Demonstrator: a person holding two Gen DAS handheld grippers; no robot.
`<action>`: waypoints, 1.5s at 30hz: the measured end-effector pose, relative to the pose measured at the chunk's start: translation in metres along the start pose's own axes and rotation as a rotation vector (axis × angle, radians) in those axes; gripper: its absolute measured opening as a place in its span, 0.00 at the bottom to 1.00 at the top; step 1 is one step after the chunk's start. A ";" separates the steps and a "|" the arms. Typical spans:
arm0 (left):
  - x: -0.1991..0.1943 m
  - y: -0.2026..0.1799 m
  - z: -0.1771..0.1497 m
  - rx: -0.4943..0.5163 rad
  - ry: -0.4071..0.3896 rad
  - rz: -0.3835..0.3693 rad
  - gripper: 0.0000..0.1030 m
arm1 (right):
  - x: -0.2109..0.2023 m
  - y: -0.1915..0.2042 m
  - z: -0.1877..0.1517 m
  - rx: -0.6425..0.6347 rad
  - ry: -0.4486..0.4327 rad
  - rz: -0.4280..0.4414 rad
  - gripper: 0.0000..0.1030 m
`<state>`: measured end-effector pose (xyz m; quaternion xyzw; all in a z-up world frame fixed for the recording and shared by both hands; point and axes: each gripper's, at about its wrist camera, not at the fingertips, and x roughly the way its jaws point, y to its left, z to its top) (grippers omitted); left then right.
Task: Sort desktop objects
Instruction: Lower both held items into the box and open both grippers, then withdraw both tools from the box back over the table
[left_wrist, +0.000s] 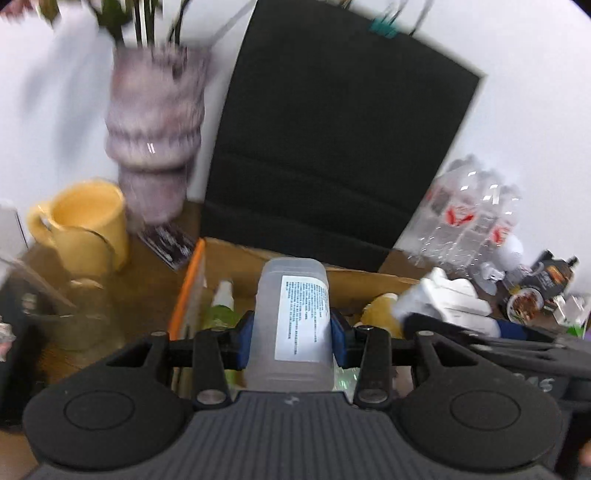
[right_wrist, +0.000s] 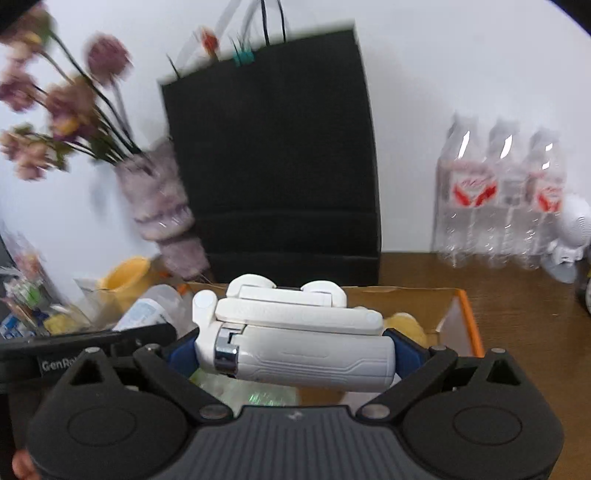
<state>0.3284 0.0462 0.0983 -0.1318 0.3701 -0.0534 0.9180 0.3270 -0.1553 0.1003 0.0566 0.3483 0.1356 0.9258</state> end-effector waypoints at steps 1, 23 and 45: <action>0.011 0.002 0.004 -0.012 0.009 0.012 0.40 | 0.013 -0.002 0.003 0.005 0.021 -0.006 0.97; -0.038 0.006 0.006 0.036 -0.003 0.100 0.79 | -0.006 -0.006 0.017 0.011 0.131 -0.031 0.97; -0.152 -0.030 -0.108 0.268 0.021 0.087 1.00 | -0.143 0.015 -0.091 -0.078 0.203 -0.129 0.97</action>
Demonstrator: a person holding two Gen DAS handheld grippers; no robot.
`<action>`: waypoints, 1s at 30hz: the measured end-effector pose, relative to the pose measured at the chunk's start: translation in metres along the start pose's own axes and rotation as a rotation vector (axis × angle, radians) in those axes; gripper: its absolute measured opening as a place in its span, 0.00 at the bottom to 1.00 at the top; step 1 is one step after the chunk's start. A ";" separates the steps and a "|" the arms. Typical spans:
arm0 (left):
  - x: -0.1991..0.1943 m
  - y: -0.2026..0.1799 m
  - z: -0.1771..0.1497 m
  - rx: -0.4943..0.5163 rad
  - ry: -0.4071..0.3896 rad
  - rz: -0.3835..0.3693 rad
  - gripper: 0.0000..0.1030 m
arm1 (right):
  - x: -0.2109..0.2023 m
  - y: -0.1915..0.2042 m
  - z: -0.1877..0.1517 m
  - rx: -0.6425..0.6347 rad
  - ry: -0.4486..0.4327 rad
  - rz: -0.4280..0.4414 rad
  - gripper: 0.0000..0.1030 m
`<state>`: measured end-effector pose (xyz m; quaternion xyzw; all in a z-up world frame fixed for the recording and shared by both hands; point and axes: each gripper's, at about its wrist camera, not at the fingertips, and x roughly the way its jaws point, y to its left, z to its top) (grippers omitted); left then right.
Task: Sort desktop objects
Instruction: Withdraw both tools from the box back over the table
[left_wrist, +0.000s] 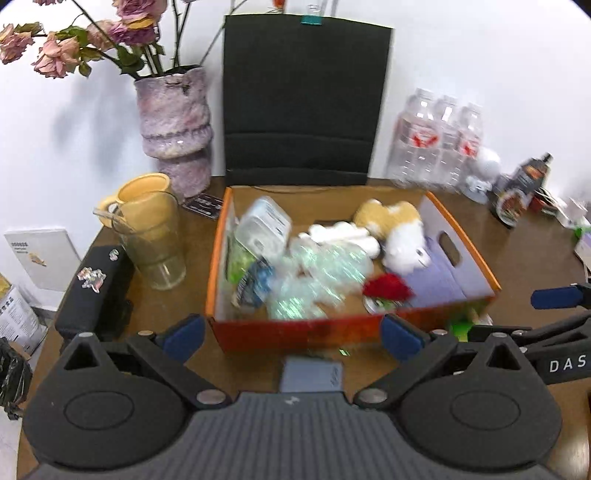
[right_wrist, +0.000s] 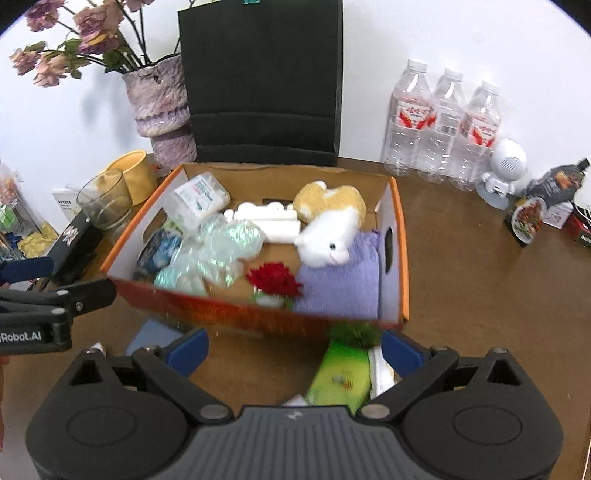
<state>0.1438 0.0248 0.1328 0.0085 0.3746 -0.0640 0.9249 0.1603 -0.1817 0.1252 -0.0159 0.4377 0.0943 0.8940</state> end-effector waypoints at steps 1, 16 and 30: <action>-0.002 0.000 -0.010 0.004 -0.005 -0.014 1.00 | -0.003 0.000 -0.010 0.003 -0.018 0.007 0.98; -0.002 -0.027 -0.176 0.022 -0.101 0.120 1.00 | 0.003 -0.005 -0.171 0.075 -0.238 0.012 0.98; 0.000 -0.024 -0.188 -0.006 -0.080 0.076 1.00 | 0.015 0.013 -0.200 0.033 -0.219 -0.043 1.00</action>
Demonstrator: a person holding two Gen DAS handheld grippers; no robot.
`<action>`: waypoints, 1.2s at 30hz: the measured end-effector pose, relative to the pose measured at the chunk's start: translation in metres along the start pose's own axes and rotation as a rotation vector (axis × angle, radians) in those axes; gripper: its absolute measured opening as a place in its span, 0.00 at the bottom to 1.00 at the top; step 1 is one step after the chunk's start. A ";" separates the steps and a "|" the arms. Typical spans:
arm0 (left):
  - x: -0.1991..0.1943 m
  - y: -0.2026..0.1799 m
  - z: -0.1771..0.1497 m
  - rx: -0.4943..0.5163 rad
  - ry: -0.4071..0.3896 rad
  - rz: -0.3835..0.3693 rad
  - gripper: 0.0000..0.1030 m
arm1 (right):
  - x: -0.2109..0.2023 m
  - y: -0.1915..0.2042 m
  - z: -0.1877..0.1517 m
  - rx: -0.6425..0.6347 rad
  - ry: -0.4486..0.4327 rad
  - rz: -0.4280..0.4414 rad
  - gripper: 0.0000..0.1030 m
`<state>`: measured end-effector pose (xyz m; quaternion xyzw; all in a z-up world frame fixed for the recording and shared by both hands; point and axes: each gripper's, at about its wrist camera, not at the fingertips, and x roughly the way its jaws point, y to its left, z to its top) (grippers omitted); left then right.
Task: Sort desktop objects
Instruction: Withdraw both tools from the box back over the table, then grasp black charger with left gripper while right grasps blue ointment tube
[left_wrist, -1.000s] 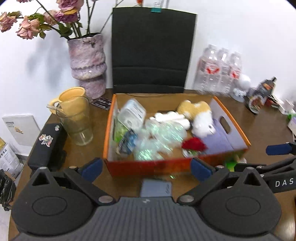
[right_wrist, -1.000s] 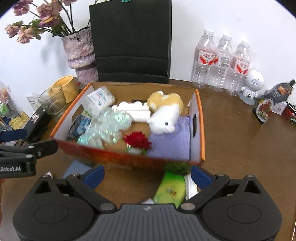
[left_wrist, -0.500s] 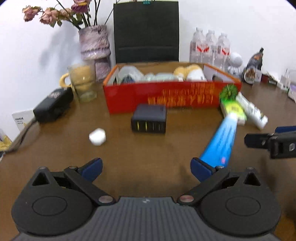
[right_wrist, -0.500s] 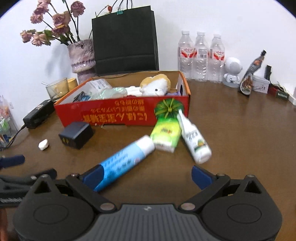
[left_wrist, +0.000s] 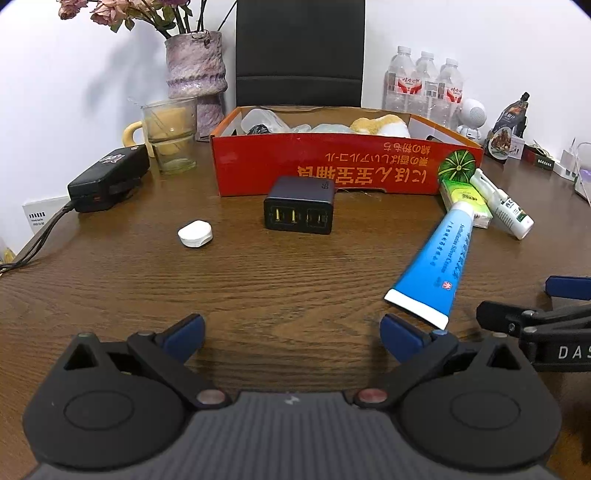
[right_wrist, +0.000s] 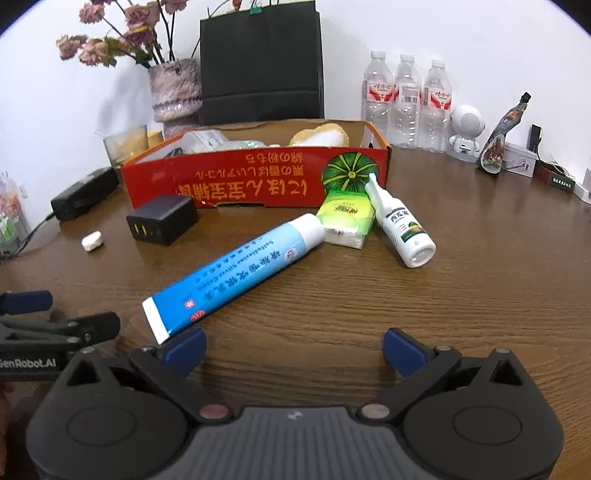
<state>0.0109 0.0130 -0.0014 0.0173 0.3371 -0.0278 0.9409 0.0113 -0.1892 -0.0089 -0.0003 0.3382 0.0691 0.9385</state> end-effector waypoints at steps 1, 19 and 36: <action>0.001 0.000 0.000 0.000 0.006 -0.002 1.00 | 0.000 0.000 0.000 -0.003 0.003 -0.005 1.00; 0.001 0.000 -0.001 -0.002 0.010 -0.005 1.00 | 0.001 0.002 0.000 -0.018 0.011 -0.017 1.00; 0.013 0.015 0.060 0.036 -0.112 -0.054 1.00 | -0.001 -0.009 0.021 0.091 0.031 0.071 0.94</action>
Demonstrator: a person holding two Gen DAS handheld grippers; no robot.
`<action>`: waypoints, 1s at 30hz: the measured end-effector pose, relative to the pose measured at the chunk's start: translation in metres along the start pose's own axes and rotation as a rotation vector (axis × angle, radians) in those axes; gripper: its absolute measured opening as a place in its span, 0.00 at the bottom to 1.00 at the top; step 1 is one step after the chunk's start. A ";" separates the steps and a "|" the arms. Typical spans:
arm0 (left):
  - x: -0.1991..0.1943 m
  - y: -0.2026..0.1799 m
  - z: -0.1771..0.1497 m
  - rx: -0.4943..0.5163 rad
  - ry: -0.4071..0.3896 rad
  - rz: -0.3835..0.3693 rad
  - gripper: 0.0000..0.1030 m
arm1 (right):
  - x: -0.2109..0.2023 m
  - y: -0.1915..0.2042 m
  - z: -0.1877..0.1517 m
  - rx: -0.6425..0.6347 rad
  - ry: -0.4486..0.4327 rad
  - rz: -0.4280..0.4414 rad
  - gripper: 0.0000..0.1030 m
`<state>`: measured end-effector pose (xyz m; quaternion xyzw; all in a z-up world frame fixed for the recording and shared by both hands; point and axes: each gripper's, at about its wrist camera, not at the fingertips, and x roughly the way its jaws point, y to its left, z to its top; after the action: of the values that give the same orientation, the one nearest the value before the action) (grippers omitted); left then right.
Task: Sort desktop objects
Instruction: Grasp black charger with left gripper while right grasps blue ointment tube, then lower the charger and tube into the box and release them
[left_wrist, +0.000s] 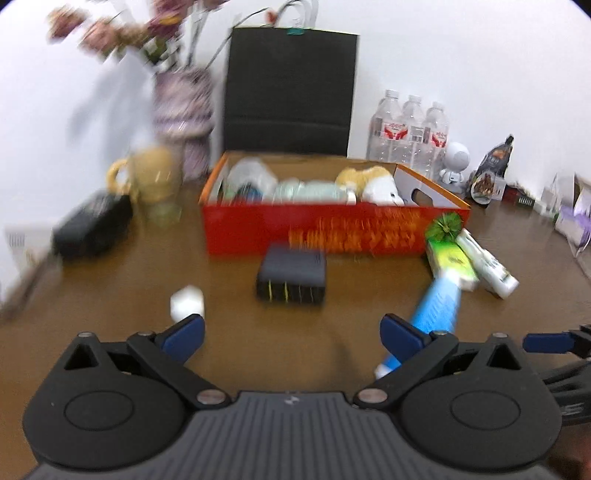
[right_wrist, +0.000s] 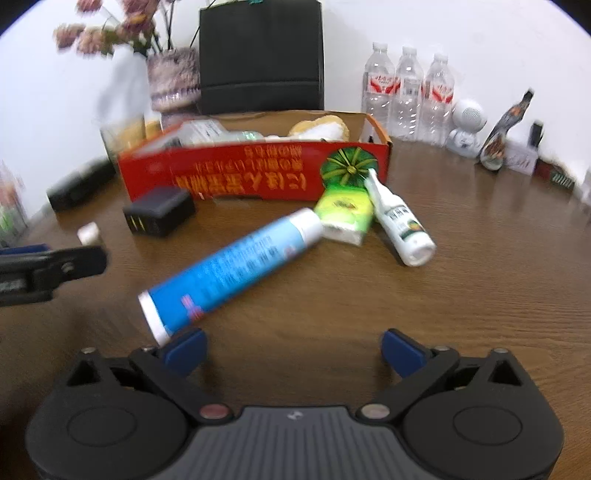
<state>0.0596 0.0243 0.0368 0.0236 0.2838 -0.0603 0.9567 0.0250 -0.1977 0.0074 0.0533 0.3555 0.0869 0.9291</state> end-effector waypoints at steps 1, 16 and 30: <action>0.013 0.000 0.010 0.018 0.011 0.017 1.00 | 0.001 -0.004 0.008 0.064 -0.007 0.032 0.94; 0.091 -0.005 0.024 0.041 0.137 0.022 0.58 | 0.060 0.037 0.045 -0.065 0.011 -0.062 0.39; 0.049 0.015 0.060 -0.122 0.083 -0.046 0.57 | 0.006 0.004 0.076 -0.003 -0.114 0.052 0.29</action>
<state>0.1352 0.0292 0.0605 -0.0389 0.3270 -0.0637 0.9421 0.0798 -0.1957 0.0600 0.0659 0.3005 0.1082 0.9453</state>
